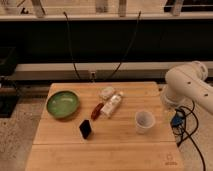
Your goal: Knock the eraser over
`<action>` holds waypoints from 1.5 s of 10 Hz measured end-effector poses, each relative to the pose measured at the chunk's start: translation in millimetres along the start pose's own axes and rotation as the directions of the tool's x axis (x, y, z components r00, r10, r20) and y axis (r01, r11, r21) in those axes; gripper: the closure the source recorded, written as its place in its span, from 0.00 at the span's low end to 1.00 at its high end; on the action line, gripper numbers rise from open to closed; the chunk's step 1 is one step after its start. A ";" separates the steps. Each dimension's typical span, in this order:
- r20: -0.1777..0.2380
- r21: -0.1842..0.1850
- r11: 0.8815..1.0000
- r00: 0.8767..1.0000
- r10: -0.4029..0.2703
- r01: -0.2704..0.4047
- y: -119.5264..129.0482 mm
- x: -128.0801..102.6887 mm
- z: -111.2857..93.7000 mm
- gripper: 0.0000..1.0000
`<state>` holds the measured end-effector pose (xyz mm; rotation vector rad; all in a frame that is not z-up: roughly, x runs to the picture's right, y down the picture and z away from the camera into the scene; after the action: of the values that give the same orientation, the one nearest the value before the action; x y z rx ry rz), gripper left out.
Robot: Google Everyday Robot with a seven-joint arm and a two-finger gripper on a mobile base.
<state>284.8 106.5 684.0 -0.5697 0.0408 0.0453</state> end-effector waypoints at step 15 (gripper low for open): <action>-0.024 -0.014 0.995 0.995 -0.100 0.100 30.6 -44.8 16.7 0.20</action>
<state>238.8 139.9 683.8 -0.5841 0.0364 -0.0590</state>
